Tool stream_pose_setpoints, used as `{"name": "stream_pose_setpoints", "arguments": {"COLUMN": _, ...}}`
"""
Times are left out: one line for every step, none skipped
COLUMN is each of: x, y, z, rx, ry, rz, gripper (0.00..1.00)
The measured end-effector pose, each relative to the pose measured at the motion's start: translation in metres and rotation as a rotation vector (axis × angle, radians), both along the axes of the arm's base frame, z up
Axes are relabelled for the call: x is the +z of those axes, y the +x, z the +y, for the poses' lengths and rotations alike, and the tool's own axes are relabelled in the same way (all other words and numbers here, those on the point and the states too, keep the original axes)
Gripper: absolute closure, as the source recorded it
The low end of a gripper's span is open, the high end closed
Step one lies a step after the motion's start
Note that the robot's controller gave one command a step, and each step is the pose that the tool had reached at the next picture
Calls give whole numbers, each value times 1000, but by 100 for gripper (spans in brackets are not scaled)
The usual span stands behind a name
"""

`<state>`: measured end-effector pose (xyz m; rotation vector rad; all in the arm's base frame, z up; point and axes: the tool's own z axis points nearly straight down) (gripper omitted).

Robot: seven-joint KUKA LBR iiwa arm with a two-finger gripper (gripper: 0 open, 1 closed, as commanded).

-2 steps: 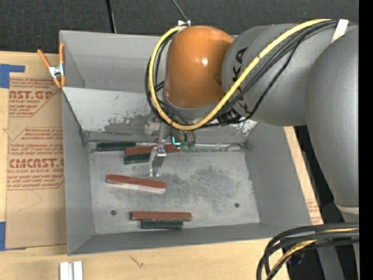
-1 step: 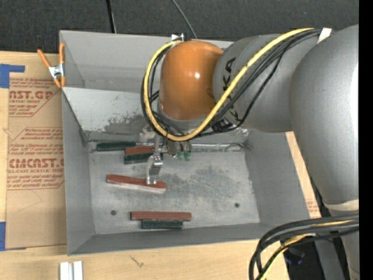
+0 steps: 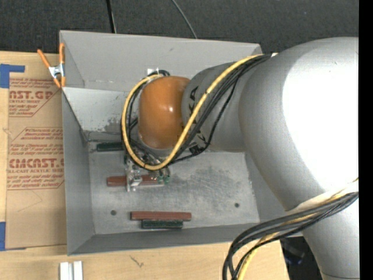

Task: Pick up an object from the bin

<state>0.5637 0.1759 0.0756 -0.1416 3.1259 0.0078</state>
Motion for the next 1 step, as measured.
{"name": "stream_pose_setpoints", "arguments": {"x": 0, "y": 0, "z": 0, "rx": 0, "ry": 0, "rz": 0, "gripper": 100}}
